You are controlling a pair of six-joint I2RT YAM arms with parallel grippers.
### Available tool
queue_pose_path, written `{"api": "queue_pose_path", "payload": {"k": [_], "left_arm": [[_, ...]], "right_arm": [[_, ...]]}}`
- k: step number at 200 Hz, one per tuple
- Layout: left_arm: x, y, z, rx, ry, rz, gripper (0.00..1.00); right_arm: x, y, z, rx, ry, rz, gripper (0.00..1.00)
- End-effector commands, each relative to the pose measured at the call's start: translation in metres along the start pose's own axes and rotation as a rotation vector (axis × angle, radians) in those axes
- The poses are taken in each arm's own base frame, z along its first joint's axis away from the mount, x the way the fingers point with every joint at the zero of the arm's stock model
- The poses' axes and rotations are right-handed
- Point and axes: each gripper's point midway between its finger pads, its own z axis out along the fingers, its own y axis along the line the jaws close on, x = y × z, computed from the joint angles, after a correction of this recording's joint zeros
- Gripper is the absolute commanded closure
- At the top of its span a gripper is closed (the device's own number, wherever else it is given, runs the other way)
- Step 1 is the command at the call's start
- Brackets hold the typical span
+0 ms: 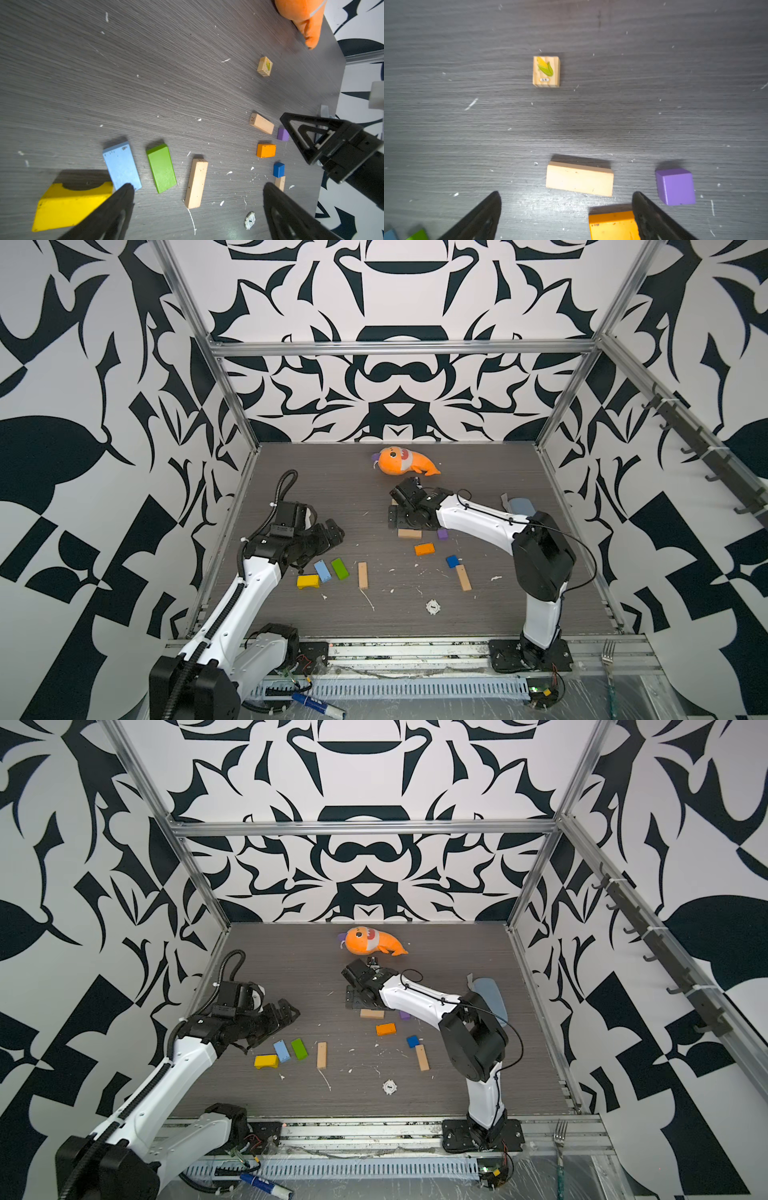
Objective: Build the wood block tower
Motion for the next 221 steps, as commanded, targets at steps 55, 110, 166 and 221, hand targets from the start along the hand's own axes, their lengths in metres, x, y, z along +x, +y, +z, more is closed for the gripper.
{"api": "queue_pose_path", "payload": {"k": [55,110,166,221], "left_arm": [[0.051,-0.006,0.008,0.016,0.094,-0.07,0.01],[0.074,-0.014,0.02,0.026,0.142,-0.072,0.01],[0.083,-0.018,0.031,0.016,0.166,-0.061,0.01],[0.091,-0.02,0.045,0.014,0.202,-0.059,0.0]], "right_arm": [[0.008,-0.018,-0.039,-0.019,-0.039,-0.127,0.01],[0.043,-0.037,-0.013,0.043,0.079,-0.213,0.06],[0.073,-0.045,0.008,0.038,0.175,-0.251,0.09],[0.085,-0.052,0.017,0.052,0.198,-0.254,0.17]]}}
